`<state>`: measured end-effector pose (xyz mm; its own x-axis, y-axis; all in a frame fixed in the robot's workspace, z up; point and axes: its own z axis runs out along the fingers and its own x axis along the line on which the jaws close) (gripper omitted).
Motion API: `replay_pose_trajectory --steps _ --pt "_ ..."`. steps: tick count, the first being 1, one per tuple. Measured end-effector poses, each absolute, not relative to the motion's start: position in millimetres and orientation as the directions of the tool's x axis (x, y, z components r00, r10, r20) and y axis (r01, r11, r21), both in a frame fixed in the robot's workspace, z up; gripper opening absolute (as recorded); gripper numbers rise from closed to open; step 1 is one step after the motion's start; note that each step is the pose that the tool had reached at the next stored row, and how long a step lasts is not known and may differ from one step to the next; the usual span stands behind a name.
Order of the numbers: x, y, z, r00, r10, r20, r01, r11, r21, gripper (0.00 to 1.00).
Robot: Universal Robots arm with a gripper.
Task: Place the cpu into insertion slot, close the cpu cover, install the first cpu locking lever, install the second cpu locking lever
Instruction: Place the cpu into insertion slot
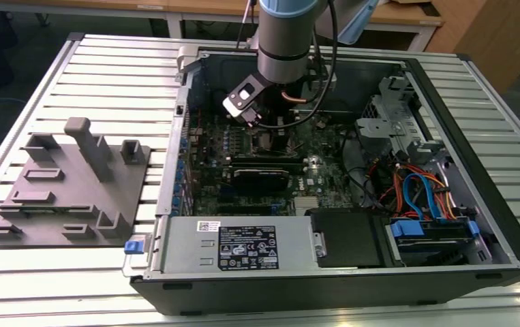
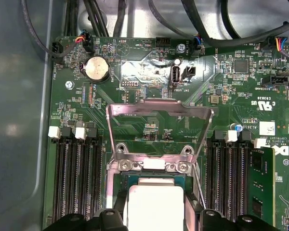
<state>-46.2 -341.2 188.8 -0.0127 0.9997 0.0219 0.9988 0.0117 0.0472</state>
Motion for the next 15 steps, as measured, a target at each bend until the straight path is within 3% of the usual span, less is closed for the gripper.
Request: replay_pose_trajectory --steps 13,15 --pt "-46.1 -340.9 188.2 -0.013 1.0 0.023 0.999 0.012 0.048 0.55" --pt "-46.0 -340.8 188.2 -0.013 1.0 0.023 0.999 0.012 0.048 0.6"
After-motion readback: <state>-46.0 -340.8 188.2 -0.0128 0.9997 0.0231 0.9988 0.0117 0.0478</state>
